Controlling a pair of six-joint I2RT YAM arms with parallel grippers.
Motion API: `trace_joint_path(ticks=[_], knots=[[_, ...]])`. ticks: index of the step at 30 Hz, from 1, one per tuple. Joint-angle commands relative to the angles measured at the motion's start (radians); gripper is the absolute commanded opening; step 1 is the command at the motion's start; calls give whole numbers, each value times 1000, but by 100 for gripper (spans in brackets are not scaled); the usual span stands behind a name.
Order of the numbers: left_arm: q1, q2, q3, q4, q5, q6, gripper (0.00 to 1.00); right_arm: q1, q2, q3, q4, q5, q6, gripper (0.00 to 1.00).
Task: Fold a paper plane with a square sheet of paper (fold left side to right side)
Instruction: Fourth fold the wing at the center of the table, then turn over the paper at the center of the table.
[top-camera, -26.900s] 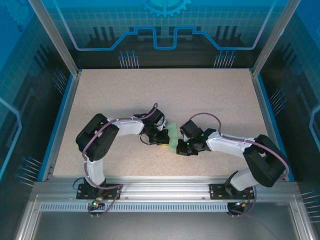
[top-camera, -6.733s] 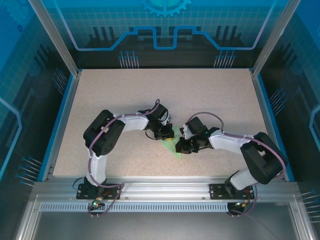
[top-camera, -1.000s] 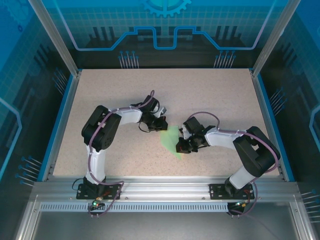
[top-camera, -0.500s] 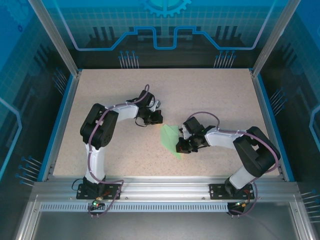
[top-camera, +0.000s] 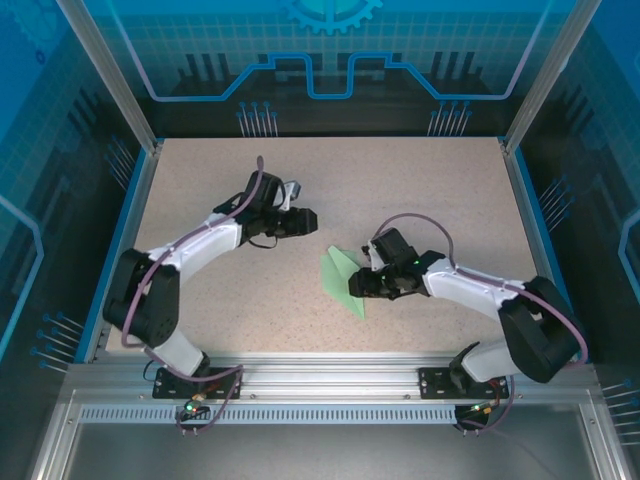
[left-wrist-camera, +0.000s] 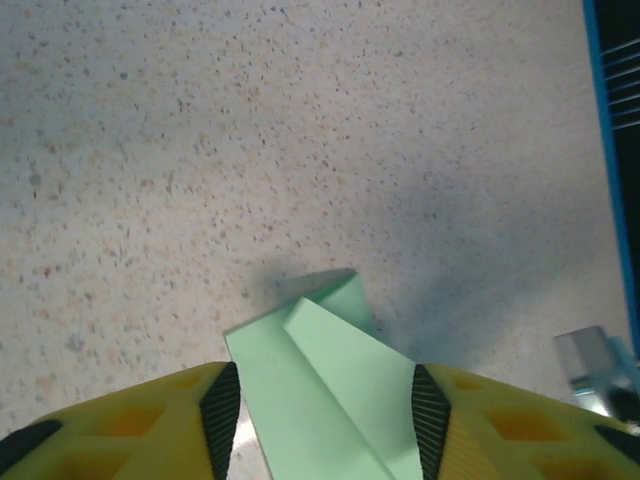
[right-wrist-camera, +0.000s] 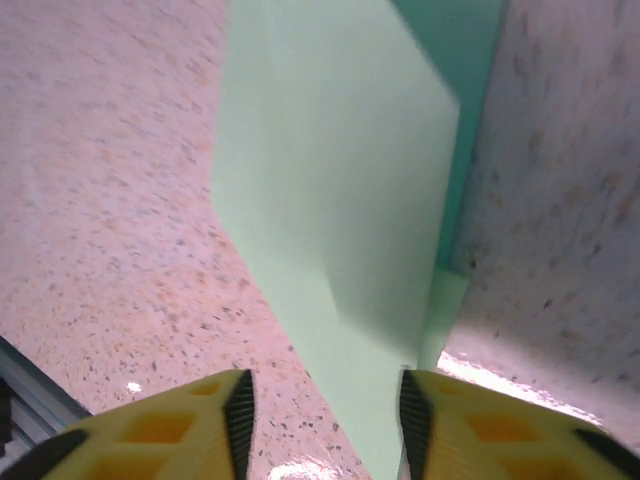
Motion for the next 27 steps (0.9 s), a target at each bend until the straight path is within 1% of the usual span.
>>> trace_joint_path(ticks=[1,4,7,12,22,27], knots=[[-17,-28,-109,64,54,-115,54,-21,-69,43,-54,70,-78,51],[-63,-22,-152,123,85,-168,56,-51,-125,47,-52,77,-97,54],[-109,17,-158,149,83,-192,56,-70,-203,23,-15,73,-87,57],[-141,96,-137,173,87,-217,56,-73,-354,-39,40,70,-60,64],[-193,238,-47,164,89,-227,54,-81,-591,-112,-22,72,5,67],[-210,293,-5,166,100,-230,52,-81,-677,-129,-68,86,22,68]])
